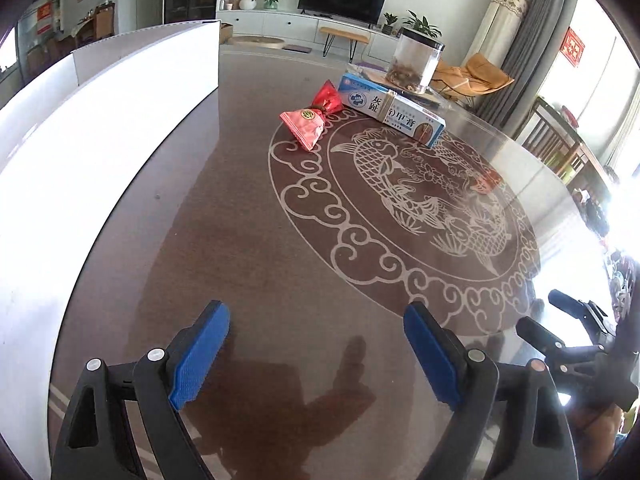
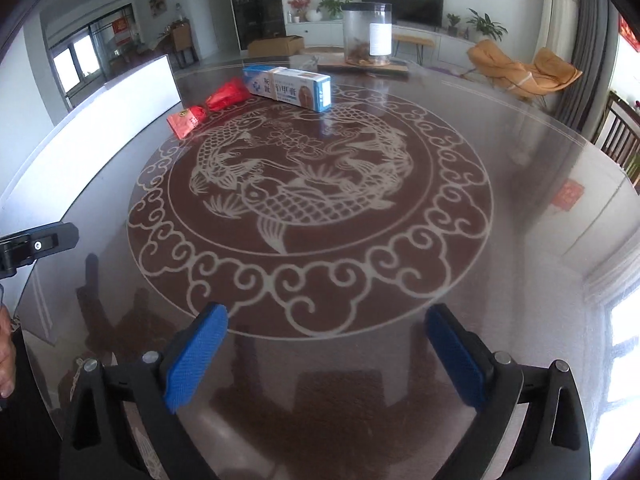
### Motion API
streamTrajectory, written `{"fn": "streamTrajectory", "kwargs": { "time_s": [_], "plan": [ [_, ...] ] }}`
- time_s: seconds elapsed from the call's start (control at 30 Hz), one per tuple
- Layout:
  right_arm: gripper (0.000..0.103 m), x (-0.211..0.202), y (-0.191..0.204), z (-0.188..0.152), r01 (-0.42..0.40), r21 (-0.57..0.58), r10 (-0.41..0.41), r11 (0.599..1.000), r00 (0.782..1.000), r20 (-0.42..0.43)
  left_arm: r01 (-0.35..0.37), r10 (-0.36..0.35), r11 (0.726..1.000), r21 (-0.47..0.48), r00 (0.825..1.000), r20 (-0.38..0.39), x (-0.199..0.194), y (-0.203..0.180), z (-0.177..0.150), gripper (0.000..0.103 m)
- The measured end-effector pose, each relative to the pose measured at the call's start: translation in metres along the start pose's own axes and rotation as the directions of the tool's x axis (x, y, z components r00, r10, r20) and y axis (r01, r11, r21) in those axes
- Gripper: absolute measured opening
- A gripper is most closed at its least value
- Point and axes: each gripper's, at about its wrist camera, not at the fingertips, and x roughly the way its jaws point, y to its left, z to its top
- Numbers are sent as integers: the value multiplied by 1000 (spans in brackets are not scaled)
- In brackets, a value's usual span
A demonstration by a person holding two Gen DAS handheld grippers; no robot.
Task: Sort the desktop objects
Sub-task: 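Withdraw both open tools from the bin back over the table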
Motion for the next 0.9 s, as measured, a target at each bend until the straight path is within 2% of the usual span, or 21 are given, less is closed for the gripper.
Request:
{"fn": "streamTrajectory", "kwargs": {
  "time_s": [0.13,0.27,0.4,0.57,0.63,0.9],
  "plan": [
    [100,-1,-2,-6,2,4,-2,1000,1000,18,-56,55,997,49,998,15,16,-8,6,89],
    [100,2,2,-5,11,5,-11,1000,1000,13,-78,76,994,78,997,27,24,-14,5,89],
    [103,4,4,-5,25,-5,-25,1000,1000,6,-127,120,982,142,991,59,27,-24,1,89],
    [103,6,6,-5,46,-19,-46,999,999,-2,-113,106,981,154,993,57,27,-25,1,91],
    [103,6,6,-5,46,-19,-46,999,999,-2,-111,107,981,158,994,38,30,-25,2,102],
    [103,6,6,-5,46,-19,-46,999,999,-2,-109,105,981,161,994,34,30,-25,2,103]
  ]
}}
